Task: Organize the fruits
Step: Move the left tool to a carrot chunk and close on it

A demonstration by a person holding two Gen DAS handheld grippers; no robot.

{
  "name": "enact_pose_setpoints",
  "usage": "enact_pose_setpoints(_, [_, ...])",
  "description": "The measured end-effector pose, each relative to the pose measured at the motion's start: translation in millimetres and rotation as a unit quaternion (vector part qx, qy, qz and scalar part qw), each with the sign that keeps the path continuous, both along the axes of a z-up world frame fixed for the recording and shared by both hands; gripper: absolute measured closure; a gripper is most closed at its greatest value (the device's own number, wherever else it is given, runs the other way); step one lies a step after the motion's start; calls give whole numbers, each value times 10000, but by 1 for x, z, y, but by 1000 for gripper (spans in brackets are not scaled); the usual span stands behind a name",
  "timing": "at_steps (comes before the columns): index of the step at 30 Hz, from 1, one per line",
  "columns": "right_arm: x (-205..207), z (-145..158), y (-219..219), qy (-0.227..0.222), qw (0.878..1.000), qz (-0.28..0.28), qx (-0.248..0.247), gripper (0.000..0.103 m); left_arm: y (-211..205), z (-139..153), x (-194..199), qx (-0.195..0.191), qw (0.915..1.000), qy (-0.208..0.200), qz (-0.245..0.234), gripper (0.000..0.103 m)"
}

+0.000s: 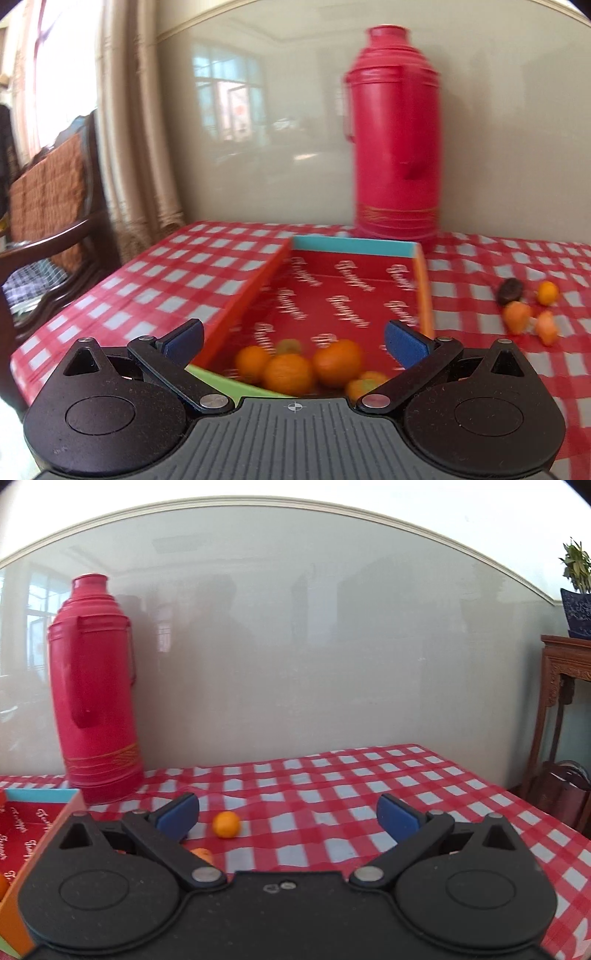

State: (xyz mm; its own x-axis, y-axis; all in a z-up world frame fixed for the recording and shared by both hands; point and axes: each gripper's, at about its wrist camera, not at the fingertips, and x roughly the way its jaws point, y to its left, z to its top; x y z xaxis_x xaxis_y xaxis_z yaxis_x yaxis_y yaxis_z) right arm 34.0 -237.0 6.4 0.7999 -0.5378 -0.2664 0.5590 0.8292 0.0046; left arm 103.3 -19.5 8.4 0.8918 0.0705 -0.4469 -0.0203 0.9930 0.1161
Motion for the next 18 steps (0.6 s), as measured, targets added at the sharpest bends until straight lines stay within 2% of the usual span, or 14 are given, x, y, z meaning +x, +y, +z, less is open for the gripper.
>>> enact_pose_setpoints(7, [-15,-2,-31,-11,9990,-432,61,6,-59,-2,-6,230,9963,-25,-826,0])
enact_pose_setpoints(18, [-33,-3,-54,-50,9977,-566,364,6,-122,-14,1,260,9843,189,-1737,2])
